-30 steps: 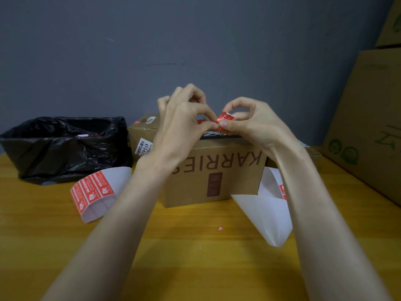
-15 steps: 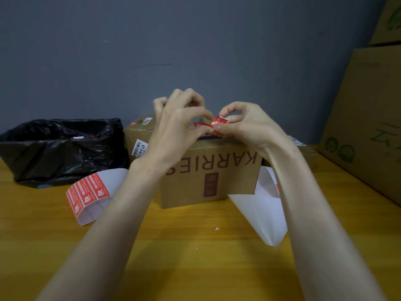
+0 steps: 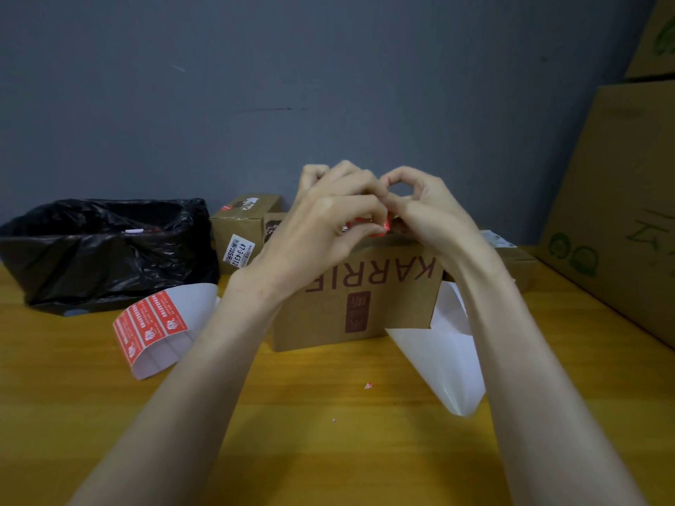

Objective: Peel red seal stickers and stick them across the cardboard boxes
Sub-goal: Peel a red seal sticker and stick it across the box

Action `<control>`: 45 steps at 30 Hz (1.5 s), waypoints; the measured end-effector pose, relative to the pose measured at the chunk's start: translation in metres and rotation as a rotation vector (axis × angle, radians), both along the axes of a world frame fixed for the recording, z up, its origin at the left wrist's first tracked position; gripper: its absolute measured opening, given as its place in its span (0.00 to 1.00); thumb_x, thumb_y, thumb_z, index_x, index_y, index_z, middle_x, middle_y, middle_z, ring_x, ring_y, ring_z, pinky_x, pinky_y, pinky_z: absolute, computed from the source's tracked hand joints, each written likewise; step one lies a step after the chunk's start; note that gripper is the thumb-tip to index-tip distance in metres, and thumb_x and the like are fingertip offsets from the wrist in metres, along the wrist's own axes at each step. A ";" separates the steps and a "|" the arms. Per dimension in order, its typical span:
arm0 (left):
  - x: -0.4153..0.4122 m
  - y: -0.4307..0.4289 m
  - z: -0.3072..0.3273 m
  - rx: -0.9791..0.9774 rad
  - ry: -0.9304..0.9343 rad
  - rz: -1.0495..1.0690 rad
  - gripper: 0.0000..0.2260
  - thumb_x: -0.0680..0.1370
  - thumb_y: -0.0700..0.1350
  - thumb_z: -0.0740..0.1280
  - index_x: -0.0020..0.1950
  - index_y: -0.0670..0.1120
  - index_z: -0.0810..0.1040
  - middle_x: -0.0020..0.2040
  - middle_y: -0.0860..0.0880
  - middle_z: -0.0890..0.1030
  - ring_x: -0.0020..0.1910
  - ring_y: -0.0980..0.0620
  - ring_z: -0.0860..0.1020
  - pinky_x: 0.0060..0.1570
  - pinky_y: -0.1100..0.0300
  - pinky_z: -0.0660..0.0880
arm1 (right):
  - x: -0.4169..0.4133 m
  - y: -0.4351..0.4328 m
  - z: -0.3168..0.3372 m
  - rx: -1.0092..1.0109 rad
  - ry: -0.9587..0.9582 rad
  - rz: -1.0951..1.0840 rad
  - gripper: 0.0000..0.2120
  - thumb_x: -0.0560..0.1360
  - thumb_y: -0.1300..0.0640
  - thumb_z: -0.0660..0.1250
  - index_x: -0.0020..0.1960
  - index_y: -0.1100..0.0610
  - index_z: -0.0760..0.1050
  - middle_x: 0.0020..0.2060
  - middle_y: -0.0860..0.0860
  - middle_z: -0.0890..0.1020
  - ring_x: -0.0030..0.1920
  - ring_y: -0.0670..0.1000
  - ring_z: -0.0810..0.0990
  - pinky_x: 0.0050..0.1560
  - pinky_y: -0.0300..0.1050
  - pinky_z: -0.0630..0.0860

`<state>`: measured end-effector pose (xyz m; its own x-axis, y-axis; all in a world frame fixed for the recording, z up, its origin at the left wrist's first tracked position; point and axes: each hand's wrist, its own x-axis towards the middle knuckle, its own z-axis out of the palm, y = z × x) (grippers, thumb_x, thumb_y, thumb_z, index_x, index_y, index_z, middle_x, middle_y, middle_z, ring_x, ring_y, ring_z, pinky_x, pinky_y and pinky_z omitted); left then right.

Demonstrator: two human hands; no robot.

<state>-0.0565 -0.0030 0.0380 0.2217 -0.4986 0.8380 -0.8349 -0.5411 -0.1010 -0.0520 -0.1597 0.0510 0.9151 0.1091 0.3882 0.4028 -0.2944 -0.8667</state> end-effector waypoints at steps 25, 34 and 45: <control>0.008 -0.007 -0.016 -0.272 0.156 0.243 0.02 0.73 0.43 0.70 0.41 0.47 0.78 0.44 0.52 0.77 0.47 0.53 0.72 0.48 0.62 0.55 | 0.003 0.011 -0.004 -0.033 -0.084 -0.088 0.03 0.74 0.61 0.68 0.43 0.56 0.81 0.36 0.47 0.82 0.36 0.38 0.79 0.40 0.28 0.73; -0.006 0.003 0.007 -0.574 0.487 0.105 0.04 0.74 0.43 0.70 0.41 0.45 0.77 0.35 0.58 0.79 0.38 0.62 0.79 0.46 0.61 0.76 | -0.004 0.008 0.002 -0.017 -0.155 -0.036 0.06 0.75 0.55 0.67 0.47 0.54 0.82 0.42 0.50 0.83 0.43 0.46 0.80 0.44 0.36 0.76; -0.008 0.008 0.006 -0.536 0.741 0.057 0.11 0.73 0.41 0.71 0.51 0.54 0.78 0.39 0.52 0.85 0.44 0.56 0.82 0.51 0.50 0.78 | -0.004 0.022 -0.003 0.088 -0.126 -0.097 0.04 0.76 0.61 0.66 0.43 0.58 0.79 0.35 0.48 0.81 0.34 0.39 0.77 0.35 0.34 0.73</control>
<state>-0.0643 0.0053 0.0439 0.8075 -0.0558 0.5872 -0.5562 -0.4037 0.7265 -0.0556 -0.1376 0.0477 0.8631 -0.0162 0.5047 0.4834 -0.2625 -0.8351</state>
